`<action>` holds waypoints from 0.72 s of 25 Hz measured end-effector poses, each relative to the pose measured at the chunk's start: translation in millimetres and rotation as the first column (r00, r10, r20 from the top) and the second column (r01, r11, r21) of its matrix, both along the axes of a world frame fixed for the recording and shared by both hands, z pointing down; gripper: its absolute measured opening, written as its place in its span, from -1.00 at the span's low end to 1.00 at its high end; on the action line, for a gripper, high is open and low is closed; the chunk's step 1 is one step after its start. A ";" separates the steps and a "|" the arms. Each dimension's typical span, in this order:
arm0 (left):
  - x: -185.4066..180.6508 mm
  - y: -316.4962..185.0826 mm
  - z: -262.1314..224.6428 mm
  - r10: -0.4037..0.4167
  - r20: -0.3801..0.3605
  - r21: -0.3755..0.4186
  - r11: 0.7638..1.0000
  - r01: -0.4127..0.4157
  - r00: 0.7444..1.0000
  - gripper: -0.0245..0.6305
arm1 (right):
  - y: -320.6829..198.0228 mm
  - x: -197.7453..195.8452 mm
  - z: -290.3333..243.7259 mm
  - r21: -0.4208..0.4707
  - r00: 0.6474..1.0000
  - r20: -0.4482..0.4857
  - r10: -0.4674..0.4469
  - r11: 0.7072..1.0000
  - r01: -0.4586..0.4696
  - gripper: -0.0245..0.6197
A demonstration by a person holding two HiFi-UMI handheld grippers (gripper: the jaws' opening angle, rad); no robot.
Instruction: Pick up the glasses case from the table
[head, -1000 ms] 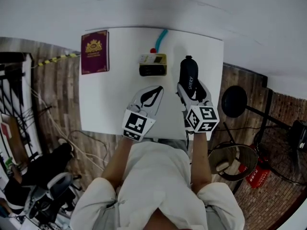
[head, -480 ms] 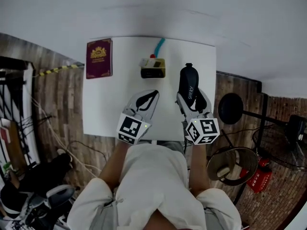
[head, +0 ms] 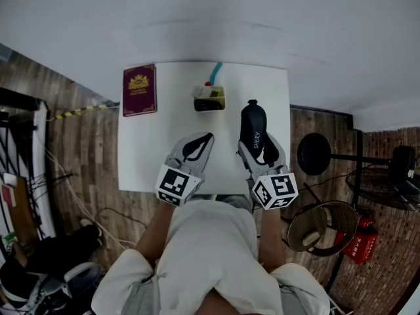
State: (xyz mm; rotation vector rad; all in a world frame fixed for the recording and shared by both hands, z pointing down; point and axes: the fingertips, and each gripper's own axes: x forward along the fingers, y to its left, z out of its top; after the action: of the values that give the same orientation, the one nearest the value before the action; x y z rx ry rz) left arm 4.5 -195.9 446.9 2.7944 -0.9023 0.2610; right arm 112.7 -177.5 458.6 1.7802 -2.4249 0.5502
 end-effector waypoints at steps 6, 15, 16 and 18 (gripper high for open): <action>-5.5 11.3 -8.2 0.010 -0.015 0.016 1.000 -0.010 1.000 -0.88 | 10.8 -9.3 -7.2 0.023 1.000 -0.002 0.002 1.000 -0.002 0.03; -7.7 19.3 -13.5 0.023 -0.019 0.025 0.999 -0.023 1.000 -0.88 | 18.4 -13.4 -13.7 0.034 1.000 -0.013 0.007 0.999 -0.007 0.03; -8.6 19.7 -12.1 0.022 -0.017 0.019 1.000 -0.022 1.000 -0.88 | 18.6 -14.3 -13.3 0.034 1.000 -0.014 0.007 0.999 -0.007 0.03; -10.2 20.6 -11.0 0.022 -0.018 0.014 1.000 -0.022 1.000 -0.88 | 19.0 -15.9 -13.0 0.033 1.000 -0.015 0.007 0.999 -0.006 0.03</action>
State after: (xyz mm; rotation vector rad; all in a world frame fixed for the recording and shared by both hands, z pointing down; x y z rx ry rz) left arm -5.7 -175.3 435.9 2.8165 -0.8730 0.2330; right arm 96.7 -158.5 445.5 1.7990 -2.4329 0.4982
